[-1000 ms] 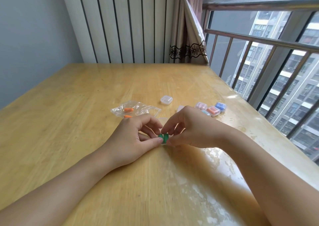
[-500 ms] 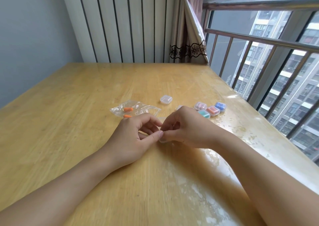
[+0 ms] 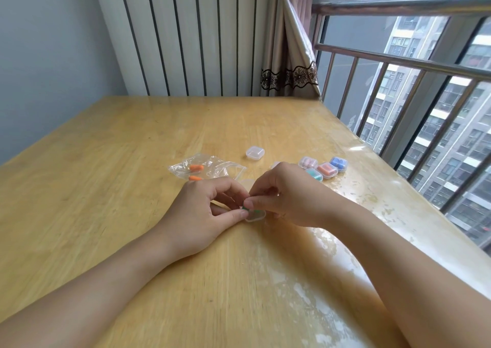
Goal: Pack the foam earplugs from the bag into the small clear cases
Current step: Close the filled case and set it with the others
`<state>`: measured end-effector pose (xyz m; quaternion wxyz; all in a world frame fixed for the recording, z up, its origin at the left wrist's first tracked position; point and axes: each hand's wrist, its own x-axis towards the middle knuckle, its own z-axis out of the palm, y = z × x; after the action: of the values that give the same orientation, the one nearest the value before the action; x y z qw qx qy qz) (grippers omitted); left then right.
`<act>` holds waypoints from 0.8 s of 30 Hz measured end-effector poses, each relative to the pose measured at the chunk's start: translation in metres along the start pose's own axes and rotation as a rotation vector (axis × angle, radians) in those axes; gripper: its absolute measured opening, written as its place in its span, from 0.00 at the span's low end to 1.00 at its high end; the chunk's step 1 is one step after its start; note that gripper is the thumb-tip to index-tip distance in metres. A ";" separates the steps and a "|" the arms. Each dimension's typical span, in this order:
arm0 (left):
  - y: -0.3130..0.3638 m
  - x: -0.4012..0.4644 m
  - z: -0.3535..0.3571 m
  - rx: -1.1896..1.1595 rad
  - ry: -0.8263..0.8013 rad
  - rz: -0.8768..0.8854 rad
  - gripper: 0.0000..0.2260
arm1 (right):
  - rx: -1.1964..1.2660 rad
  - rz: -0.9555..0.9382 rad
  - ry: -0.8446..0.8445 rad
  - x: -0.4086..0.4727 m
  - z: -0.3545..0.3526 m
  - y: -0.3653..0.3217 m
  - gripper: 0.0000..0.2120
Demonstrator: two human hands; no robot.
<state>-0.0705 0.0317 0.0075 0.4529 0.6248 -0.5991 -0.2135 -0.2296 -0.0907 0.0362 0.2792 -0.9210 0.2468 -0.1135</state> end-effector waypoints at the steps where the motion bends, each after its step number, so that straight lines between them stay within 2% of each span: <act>1: 0.000 0.000 0.000 0.010 0.004 0.002 0.08 | 0.020 0.004 -0.006 -0.001 -0.001 0.000 0.08; 8: -0.002 0.001 0.002 0.143 0.065 0.049 0.07 | 0.181 0.124 -0.054 -0.005 -0.009 0.001 0.12; 15: -0.006 0.003 0.004 0.219 0.047 0.077 0.02 | 0.269 0.172 -0.047 -0.004 -0.009 -0.001 0.07; 21: -0.003 -0.001 0.005 0.217 0.054 0.063 0.13 | 0.238 0.175 0.032 -0.001 -0.001 -0.001 0.04; 24: -0.002 -0.001 0.005 0.206 0.069 0.056 0.12 | 0.202 0.178 0.059 -0.001 -0.003 0.000 0.04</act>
<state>-0.0735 0.0309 0.0030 0.4125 0.6580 -0.6191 -0.1164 -0.2311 -0.0914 0.0388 0.3723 -0.8588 0.3231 -0.1394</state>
